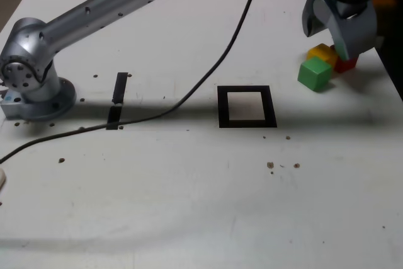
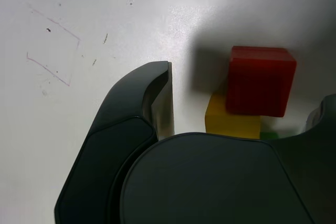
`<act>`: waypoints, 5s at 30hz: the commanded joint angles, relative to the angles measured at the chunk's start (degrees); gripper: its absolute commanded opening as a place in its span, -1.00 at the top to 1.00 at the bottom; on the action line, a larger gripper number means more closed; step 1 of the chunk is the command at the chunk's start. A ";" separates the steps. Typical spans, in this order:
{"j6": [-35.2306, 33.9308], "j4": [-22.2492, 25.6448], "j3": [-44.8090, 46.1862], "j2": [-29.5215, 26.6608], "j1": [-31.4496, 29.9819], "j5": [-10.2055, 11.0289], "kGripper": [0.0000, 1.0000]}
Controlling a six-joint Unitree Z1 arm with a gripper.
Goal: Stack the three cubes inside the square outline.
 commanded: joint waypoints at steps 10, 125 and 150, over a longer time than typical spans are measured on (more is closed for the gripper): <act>0.26 1.11 -6.00 4.22 -2.32 3.68 -0.94; -82.30 -5.87 56.69 -28.19 -18.67 -9.14 0.53; -79.70 -7.28 53.16 -20.86 -16.74 -10.62 0.51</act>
